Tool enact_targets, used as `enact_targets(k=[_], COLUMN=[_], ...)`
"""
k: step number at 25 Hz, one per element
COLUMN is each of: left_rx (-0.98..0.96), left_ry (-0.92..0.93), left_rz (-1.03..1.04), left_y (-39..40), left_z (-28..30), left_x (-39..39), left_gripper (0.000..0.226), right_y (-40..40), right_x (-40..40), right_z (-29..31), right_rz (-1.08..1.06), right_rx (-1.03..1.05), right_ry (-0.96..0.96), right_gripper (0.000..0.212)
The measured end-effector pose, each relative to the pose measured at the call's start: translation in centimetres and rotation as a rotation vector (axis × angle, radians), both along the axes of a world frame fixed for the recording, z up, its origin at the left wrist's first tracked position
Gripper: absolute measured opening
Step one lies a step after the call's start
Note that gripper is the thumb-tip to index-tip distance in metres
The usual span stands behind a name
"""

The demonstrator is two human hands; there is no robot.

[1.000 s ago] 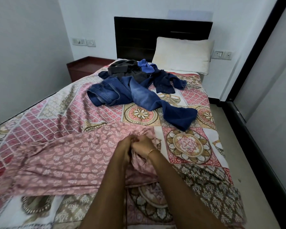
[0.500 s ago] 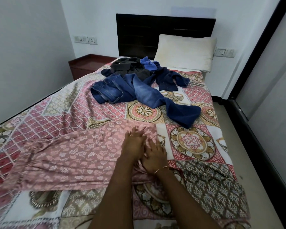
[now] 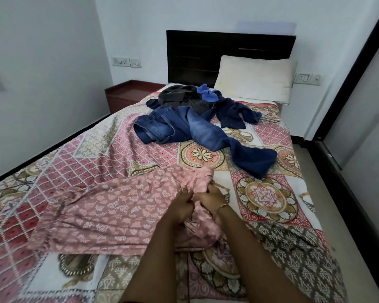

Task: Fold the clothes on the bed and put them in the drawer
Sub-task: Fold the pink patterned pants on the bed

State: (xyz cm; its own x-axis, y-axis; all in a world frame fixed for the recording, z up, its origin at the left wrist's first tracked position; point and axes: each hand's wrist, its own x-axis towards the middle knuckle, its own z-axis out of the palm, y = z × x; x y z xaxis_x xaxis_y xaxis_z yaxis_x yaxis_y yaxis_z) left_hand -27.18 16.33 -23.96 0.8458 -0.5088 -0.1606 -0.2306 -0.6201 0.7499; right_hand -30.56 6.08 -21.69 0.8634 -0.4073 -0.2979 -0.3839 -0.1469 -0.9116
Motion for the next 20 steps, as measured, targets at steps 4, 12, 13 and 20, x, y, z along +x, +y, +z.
enact_targets(k=[4, 12, 13, 20], left_rx=[-0.664, -0.505, -0.462, -0.281], left_ry=[0.581, 0.339, 0.241, -0.05], left_rz=[0.487, 0.793, 0.833, 0.549], left_y=[3.4, 9.5, 9.9, 9.8], left_z=[2.4, 2.4, 1.9, 1.0], left_x=[1.0, 3.3, 3.6, 3.2], left_gripper=[0.03, 0.033, 0.04, 0.032], right_y=[5.2, 12.5, 12.2, 10.5], right_x=[2.2, 3.8, 3.8, 2.7], right_z=[1.5, 2.1, 2.2, -4.7], right_rz=[0.254, 0.395, 0.326, 0.408], right_rx=[-0.332, -0.283, -0.322, -1.004], right_ry=[0.093, -0.01, -0.113, -0.147], right_gripper=[0.046, 0.042, 0.039, 0.071])
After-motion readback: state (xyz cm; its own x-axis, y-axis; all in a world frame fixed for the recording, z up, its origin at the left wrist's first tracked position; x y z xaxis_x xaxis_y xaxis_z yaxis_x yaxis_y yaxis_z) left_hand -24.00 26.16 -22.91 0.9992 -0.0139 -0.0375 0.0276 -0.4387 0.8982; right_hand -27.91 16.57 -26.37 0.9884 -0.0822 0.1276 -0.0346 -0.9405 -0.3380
